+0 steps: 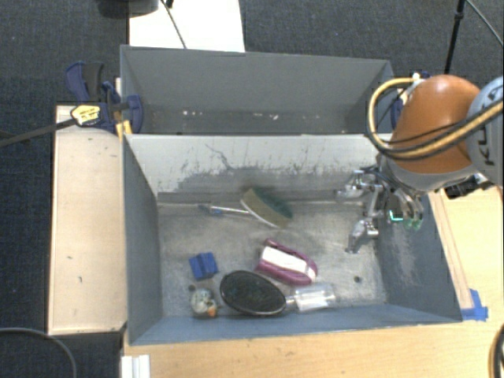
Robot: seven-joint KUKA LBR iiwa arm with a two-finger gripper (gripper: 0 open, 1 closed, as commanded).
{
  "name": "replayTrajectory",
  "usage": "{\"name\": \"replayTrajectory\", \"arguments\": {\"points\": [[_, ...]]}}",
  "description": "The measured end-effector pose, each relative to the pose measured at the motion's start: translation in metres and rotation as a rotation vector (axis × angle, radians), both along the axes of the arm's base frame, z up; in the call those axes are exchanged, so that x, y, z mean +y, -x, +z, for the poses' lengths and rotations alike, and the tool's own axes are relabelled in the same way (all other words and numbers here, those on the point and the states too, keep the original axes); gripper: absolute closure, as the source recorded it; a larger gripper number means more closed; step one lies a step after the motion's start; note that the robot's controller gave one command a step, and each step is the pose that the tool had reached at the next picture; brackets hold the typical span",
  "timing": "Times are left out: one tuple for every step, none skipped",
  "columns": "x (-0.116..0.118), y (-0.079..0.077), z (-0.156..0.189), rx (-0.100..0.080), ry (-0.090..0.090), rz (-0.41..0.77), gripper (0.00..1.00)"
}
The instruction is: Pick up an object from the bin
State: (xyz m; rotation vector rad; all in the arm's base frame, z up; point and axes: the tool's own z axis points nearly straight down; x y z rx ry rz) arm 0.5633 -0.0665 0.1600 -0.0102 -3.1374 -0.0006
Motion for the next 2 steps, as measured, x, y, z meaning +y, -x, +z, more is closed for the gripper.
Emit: {"name": "replayTrajectory", "arguments": {"points": [[0.112,0.06,-0.032,-0.001,-0.003,0.125,0.0],[0.114,0.062,-0.088,-0.022,-0.002,0.033,0.0]]}}
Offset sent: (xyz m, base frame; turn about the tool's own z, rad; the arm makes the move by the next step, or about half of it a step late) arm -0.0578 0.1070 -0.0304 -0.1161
